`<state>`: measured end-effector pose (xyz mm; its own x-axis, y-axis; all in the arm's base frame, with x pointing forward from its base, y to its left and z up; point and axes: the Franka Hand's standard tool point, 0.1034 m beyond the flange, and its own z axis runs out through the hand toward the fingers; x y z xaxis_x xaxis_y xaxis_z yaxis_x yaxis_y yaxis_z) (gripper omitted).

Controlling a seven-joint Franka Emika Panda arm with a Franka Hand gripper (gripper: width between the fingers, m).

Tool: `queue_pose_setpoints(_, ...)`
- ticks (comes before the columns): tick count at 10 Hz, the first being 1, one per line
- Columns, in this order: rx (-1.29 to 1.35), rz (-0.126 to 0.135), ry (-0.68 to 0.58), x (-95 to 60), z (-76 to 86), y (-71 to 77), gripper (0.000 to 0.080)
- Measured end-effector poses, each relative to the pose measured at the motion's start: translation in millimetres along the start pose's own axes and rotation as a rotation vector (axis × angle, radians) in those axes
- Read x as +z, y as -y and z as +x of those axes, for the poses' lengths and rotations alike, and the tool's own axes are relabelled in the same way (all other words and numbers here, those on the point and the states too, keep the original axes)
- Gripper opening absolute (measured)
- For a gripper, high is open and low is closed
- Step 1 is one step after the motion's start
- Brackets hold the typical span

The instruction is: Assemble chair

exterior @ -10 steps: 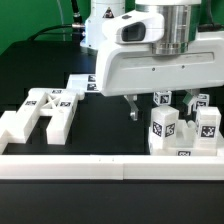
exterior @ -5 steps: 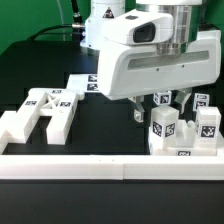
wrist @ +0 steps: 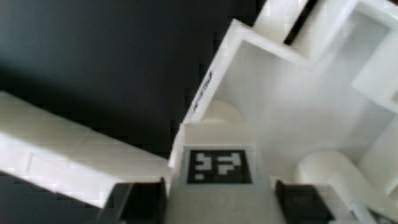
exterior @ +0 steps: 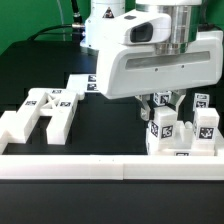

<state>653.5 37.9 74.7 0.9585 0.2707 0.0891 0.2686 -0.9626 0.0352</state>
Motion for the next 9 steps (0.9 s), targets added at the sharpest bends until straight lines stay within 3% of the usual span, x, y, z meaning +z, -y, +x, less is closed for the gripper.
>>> queue_pose_setpoints(4,0.282,0.002,0.004,0.2,-0.4,1.0,0.0291)
queue_pose_setpoints(9,0.762,0.031,0.008,-0.4,0.4,3.7,0.0291)
